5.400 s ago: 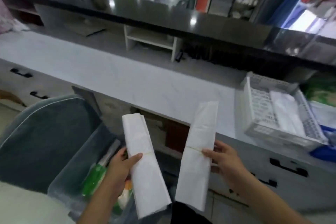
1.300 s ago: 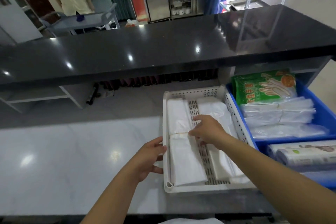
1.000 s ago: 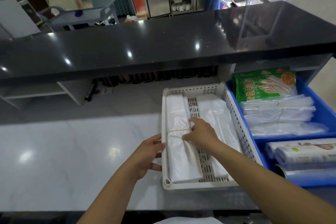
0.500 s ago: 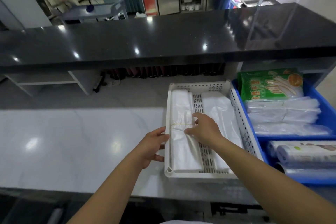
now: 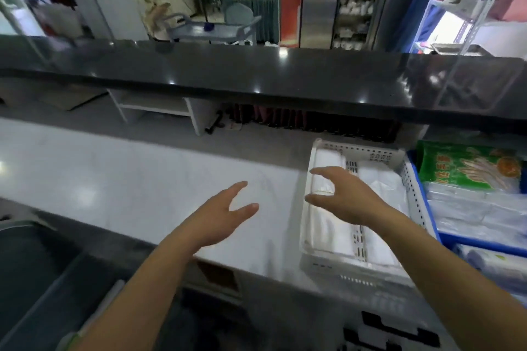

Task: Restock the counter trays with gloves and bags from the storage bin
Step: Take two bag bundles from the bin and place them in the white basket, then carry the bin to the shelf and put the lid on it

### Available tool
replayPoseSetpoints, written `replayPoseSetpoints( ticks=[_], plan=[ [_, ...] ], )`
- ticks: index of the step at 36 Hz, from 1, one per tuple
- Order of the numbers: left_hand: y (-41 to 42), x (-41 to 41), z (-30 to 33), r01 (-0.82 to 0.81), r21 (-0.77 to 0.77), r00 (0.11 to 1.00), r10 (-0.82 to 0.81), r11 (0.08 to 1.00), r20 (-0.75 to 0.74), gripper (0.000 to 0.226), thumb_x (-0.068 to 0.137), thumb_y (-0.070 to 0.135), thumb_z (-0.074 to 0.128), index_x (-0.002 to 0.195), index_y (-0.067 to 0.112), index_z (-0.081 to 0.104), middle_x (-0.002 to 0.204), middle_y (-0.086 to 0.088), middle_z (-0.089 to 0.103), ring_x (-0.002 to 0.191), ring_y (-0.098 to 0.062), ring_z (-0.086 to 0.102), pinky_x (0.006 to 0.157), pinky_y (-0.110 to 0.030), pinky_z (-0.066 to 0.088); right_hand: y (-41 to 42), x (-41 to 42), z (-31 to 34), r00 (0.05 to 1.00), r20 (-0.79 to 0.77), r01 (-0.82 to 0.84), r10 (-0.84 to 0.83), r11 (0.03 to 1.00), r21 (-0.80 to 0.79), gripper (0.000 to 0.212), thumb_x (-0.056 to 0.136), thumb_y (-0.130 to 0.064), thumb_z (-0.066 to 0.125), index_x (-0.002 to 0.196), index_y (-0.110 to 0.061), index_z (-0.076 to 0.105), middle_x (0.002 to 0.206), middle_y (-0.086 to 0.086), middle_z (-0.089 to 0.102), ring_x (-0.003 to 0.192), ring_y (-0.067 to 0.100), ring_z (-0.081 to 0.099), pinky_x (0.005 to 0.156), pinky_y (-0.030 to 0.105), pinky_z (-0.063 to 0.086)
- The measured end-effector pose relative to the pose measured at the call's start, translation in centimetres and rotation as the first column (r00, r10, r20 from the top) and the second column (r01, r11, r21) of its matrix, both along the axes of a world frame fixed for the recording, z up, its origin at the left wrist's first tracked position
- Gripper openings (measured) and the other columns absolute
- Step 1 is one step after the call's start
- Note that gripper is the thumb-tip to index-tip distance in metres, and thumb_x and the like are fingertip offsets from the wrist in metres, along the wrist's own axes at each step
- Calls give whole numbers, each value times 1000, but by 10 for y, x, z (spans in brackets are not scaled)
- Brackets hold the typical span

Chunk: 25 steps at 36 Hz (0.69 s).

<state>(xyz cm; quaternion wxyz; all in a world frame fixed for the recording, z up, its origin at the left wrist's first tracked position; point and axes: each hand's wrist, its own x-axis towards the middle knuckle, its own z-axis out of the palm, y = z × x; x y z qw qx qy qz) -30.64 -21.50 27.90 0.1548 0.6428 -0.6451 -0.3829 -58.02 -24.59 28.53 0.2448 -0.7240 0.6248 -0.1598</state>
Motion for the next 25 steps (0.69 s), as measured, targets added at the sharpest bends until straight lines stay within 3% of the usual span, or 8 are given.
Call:
replayPoseSetpoints(
  ticks=[4, 7, 11, 14, 18, 25],
  plan=[
    [67, 55, 8, -76, -125, 974, 100, 989, 203, 76, 90, 63, 52, 154, 43, 17, 166, 10, 11, 153, -15, 5, 123, -41, 14, 34, 72, 25, 988, 1, -152, 154, 980, -129, 67, 85, -59, 61, 144, -37, 40, 155, -7, 36, 141, 15, 33, 109, 32, 29],
    [128, 89, -6, -230, -260, 936, 287, 938, 205, 80, 89, 63, 53, 155, 42, 14, 167, 7, 3, 153, -17, -3, 122, -40, 7, 72, 136, 22, 971, 43, -222, 237, 949, -224, 68, 86, -64, 54, 147, -40, 35, 160, -5, 28, 147, 17, 22, 117, 41, 23],
    [214, 121, -53, -398, -407, 846, 500, 822, 183, 83, 88, 63, 51, 156, 39, 11, 167, 4, -2, 153, -19, -3, 122, -41, 8, 134, 209, -22, 919, 139, -324, 370, 906, -273, 68, 89, -63, 49, 150, -39, 30, 163, -2, 20, 150, 18, 14, 120, 42, 18],
    [279, 134, -102, -514, -309, 784, 585, 800, 209, 87, 88, 66, 48, 155, 41, -2, 167, 4, -11, 153, -21, -9, 123, -49, 8, 182, 241, -76, 885, 89, -443, 458, 884, -150, 74, 89, -65, 48, 153, -41, 21, 165, -2, 9, 152, 18, 2, 121, 47, 14],
    [357, 145, -156, -642, -99, 714, 640, 760, 285, 95, 85, 76, 41, 149, 45, -21, 166, 1, -16, 153, -29, -9, 122, -48, 6, 236, 256, -136, 822, -50, -564, 568, 822, 79, 87, 77, -87, 22, 153, -46, 7, 165, -7, -6, 151, 17, -10, 121, 47, 8],
    [417, 167, -182, -790, 53, 606, 767, 610, 211, 96, 84, 75, 45, 155, 40, -8, 167, -1, -9, 153, -25, -7, 123, -45, 6, 257, 297, -150, 749, -103, -631, 654, 752, 189, 82, 83, -76, 40, 153, -42, 13, 165, -5, 4, 151, 17, 1, 119, 49, 15]
  ],
)
